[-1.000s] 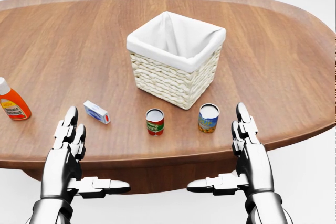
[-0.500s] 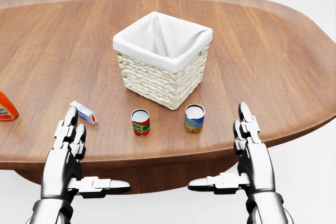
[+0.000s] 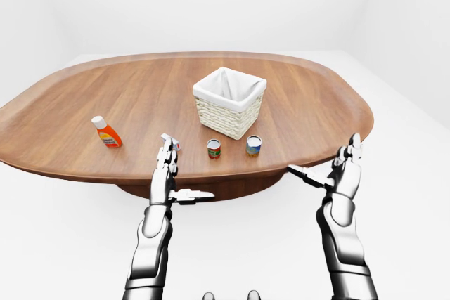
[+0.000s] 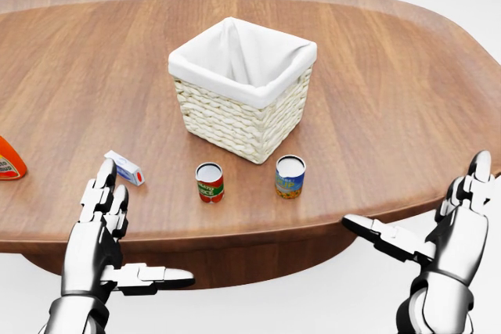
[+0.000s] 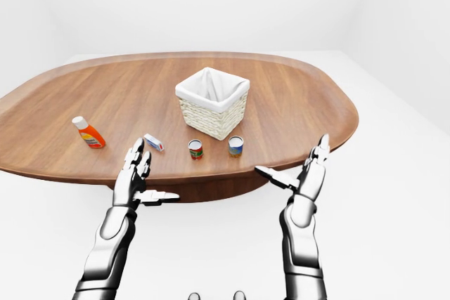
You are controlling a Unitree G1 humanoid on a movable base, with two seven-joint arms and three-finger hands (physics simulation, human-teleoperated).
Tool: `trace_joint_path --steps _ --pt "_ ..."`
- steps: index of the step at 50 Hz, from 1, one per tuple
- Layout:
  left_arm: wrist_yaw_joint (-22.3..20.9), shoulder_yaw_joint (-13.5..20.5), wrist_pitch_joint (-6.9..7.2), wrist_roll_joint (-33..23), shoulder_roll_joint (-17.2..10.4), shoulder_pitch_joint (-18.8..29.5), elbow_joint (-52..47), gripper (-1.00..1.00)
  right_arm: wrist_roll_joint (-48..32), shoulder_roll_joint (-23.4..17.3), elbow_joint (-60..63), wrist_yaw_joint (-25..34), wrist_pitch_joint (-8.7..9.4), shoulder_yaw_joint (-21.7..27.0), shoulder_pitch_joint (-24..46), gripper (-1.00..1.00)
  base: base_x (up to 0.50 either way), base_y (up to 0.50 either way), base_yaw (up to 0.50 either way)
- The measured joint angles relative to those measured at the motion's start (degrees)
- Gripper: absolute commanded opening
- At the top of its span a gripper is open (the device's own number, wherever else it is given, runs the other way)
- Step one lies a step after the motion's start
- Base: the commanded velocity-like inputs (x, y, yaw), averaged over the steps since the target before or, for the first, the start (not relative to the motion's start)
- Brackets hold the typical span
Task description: Pick up the alphabet soup and the cream cheese box, and put them in the basket.
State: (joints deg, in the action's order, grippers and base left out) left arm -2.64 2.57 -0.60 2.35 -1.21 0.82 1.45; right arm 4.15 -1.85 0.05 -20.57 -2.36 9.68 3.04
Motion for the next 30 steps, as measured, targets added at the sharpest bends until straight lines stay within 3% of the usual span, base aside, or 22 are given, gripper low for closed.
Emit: trace_joint_path --steps 10,30 --pt "0.03 -0.01 -0.04 0.02 0.0 0.09 0.16 1.0 0.0 -0.4 2.27 -9.44 -0.56 2.74 -0.05 1.0 0.0 0.0 0.0" --pt "0.04 -0.03 0.17 0.03 0.02 -0.09 -0.28 1.0 3.8 -0.57 8.48 -9.43 -1.21 9.88 -3.2 1.0 0.0 0.0 0.0"
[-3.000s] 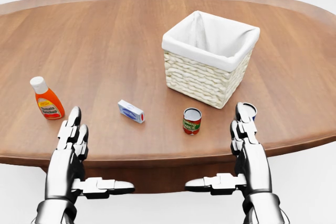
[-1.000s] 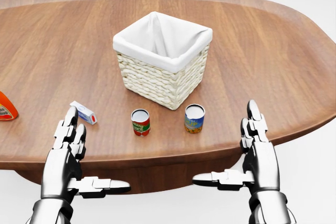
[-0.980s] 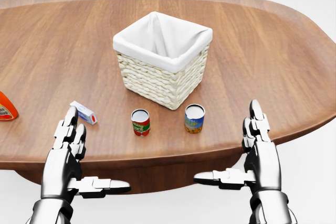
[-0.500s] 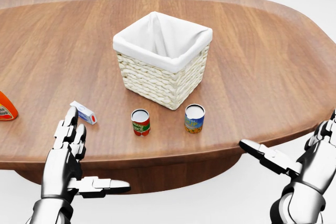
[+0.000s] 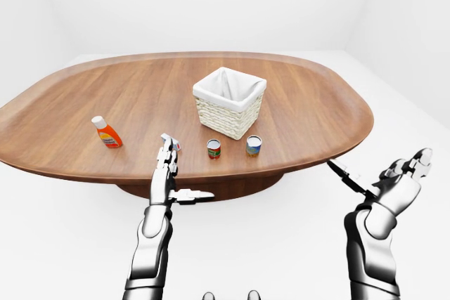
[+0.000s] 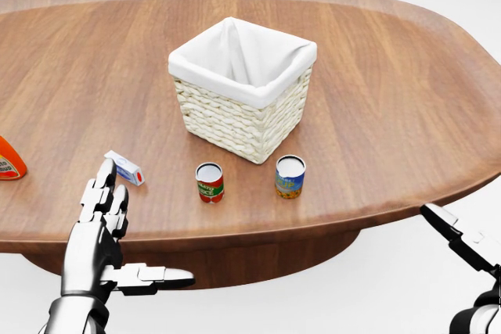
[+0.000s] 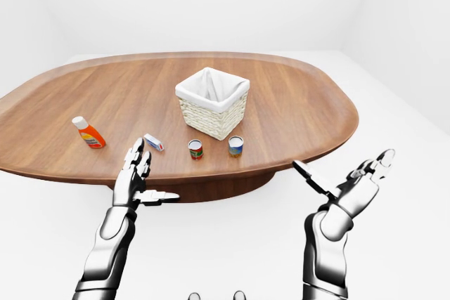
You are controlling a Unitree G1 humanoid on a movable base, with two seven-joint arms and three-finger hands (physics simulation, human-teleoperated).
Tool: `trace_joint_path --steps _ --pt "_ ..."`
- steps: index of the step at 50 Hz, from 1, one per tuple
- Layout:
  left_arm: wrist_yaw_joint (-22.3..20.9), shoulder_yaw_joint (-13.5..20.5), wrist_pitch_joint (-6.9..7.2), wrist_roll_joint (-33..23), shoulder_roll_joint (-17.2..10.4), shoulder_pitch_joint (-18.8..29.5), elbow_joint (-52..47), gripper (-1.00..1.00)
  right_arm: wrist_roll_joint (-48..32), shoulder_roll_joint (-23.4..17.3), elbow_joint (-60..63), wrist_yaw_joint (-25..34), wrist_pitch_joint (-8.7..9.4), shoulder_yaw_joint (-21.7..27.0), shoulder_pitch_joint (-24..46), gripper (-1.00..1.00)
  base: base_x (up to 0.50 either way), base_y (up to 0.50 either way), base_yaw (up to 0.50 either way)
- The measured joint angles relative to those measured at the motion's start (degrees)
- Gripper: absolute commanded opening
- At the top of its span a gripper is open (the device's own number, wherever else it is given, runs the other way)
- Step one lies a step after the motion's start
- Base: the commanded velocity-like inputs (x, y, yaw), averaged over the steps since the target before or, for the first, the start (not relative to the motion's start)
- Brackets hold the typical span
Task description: Pick up the alphabet soup and the cream cheese box, and put them in the basket.
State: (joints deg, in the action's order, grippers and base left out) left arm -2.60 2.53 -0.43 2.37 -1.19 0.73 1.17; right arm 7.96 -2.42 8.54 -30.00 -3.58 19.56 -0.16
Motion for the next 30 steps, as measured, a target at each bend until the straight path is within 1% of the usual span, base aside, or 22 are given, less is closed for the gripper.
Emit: trace_joint_path --steps 10,18,27,30 --pt "-0.01 0.01 -0.07 0.02 0.01 -0.04 -0.01 1.0 0.17 0.28 2.15 0.0 0.17 2.24 -1.28 1.0 0.0 0.0 0.0" --pt "-0.01 0.01 -0.12 0.04 0.0 -0.04 0.03 1.0 1.4 0.42 2.92 0.0 0.29 2.97 -1.77 1.0 0.0 0.0 0.0" --pt "-0.05 0.03 -0.33 0.05 0.0 -0.05 0.2 1.0 1.99 0.25 2.22 0.0 -0.68 1.67 -1.64 1.0 0.0 0.0 0.0" --pt "-0.07 0.06 -0.48 0.08 0.0 -0.15 0.21 1.0 2.02 0.26 2.15 0.0 -0.88 1.47 -1.69 1.0 0.17 0.0 0.0"
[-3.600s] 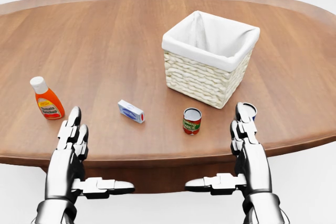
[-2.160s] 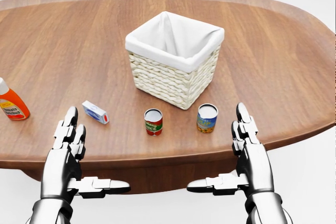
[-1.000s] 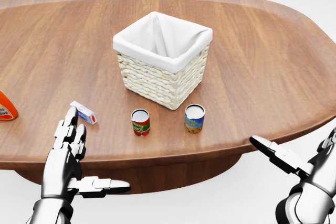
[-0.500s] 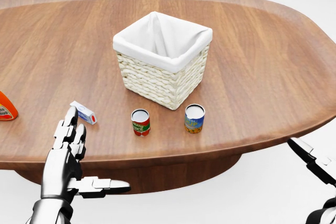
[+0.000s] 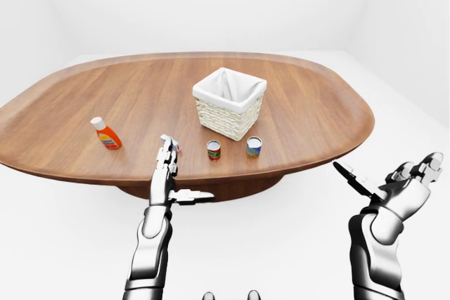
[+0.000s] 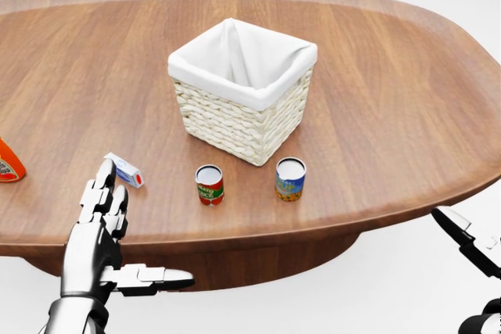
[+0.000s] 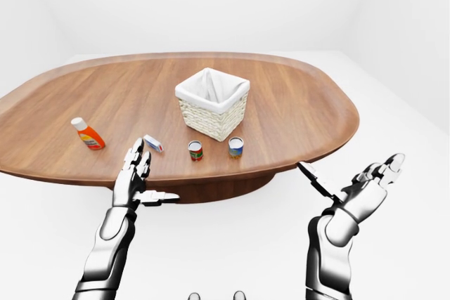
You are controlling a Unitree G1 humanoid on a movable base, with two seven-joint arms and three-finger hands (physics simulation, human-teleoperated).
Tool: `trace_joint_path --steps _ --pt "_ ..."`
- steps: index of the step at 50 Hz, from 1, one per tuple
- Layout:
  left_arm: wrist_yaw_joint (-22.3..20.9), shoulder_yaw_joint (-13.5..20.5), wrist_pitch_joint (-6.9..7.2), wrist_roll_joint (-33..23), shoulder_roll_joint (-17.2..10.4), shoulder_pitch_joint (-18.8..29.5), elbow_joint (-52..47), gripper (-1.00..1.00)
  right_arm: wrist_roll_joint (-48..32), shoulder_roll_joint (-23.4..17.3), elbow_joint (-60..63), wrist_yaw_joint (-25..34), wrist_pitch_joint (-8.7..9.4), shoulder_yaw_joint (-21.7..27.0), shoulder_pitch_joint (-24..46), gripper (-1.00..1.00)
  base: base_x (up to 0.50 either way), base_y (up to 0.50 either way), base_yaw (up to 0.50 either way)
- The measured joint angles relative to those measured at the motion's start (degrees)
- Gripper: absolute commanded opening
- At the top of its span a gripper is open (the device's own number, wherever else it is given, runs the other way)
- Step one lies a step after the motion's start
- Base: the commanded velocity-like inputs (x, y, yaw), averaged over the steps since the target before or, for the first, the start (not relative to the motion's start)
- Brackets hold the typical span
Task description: Pick up the alphabet soup and the cream cheese box, and put them in the basket.
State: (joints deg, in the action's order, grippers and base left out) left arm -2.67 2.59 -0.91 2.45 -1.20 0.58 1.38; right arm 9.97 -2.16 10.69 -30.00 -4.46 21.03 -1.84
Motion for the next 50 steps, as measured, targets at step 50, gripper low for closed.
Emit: trace_joint_path --steps 50 --pt "1.06 0.48 -1.18 0.02 -0.03 0.07 0.39 1.0 0.18 0.25 -0.16 0.0 -0.54 -0.58 -0.01 1.0 0.18 0.0 0.0"
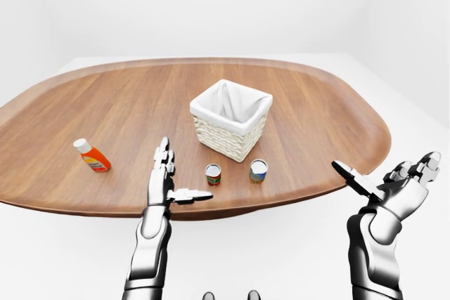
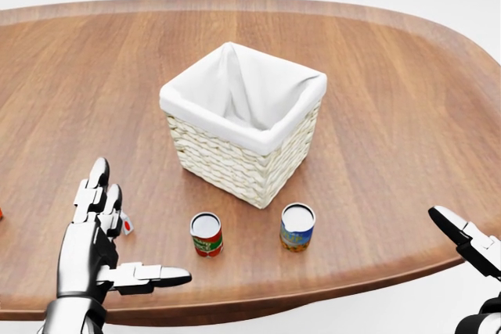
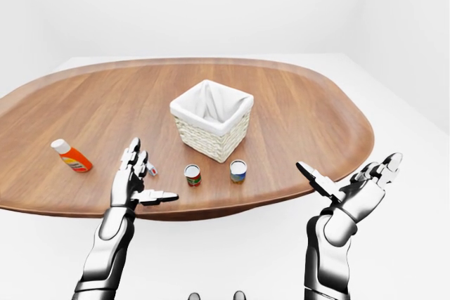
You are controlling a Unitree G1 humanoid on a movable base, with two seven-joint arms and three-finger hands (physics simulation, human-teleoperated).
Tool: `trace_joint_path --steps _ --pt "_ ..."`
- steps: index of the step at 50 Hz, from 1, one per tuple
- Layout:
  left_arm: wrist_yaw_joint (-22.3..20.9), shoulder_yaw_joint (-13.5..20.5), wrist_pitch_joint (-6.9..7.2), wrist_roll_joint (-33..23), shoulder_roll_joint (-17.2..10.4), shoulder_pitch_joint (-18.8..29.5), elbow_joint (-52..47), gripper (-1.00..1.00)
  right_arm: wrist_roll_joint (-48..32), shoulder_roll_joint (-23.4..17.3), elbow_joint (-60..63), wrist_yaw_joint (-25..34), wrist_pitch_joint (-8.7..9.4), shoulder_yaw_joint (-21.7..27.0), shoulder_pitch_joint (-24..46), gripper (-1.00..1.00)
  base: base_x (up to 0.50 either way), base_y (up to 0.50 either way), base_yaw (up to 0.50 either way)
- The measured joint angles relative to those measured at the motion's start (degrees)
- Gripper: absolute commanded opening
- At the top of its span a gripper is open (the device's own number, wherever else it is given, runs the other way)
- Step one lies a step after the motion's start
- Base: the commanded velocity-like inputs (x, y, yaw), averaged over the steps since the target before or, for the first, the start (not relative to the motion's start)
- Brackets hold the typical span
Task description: Pick up the alphabet soup and the cream cheese box, and put them in the basket.
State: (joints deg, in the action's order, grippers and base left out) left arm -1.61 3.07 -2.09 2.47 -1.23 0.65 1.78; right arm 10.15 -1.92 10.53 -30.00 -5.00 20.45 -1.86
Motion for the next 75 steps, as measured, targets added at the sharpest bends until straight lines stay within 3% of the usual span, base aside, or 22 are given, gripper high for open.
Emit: trace_joint_path --steps 52,75 --pt "3.17 2.09 0.91 3.38 -0.46 0.93 0.12 1.0 -0.05 0.03 0.06 0.0 0.0 -0.05 -0.06 1.0 0.18 0.0 0.0" --pt "4.17 2.85 0.57 4.48 -0.63 1.1 -0.06 1.0 -0.06 -0.01 -0.1 0.0 0.0 -0.09 0.02 1.0 0.18 0.0 0.0"
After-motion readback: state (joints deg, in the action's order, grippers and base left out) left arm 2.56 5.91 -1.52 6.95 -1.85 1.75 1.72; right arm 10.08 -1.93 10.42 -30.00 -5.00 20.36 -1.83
